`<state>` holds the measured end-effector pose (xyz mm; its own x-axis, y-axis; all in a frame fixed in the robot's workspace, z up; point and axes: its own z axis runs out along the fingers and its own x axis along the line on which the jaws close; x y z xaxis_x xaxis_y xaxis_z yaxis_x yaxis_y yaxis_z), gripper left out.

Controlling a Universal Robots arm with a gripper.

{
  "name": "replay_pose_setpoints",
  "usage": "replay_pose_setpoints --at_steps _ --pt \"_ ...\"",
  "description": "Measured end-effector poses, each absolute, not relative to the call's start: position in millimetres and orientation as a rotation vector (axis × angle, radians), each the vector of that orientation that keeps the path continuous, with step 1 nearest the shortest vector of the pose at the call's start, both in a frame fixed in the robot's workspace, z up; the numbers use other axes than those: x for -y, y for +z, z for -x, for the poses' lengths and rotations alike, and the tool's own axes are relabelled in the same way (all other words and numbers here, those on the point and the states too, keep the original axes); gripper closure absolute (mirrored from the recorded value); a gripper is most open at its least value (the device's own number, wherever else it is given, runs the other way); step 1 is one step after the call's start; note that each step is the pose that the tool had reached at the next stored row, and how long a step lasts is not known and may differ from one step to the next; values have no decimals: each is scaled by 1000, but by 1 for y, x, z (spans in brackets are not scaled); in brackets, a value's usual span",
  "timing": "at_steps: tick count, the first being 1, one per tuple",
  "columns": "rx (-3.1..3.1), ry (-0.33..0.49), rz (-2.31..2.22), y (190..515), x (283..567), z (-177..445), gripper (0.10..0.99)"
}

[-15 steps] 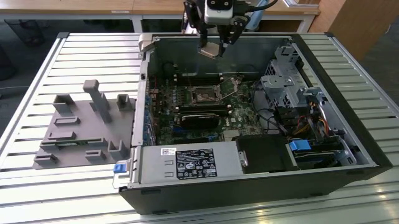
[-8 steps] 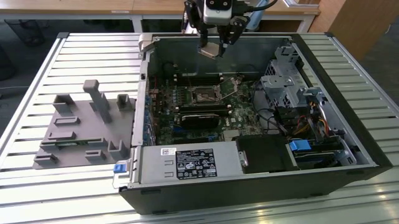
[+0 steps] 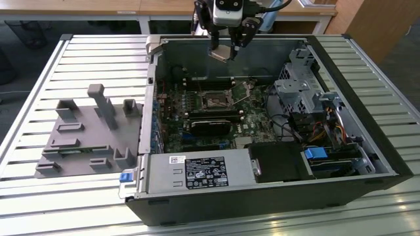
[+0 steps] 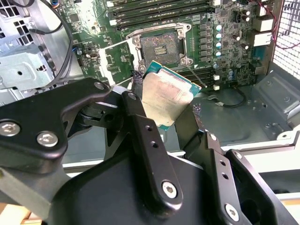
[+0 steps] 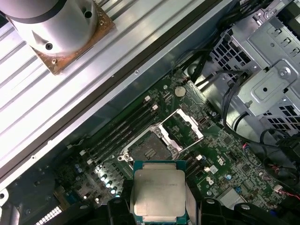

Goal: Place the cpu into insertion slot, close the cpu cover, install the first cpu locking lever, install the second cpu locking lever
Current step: 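Place the cpu into insertion slot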

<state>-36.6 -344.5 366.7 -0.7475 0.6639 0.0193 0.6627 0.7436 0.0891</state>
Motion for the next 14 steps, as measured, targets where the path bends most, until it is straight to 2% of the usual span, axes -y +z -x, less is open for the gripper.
replay_pose_setpoints --at_steps 14 --pt "-2897 141 -1166 366 344 37 561"
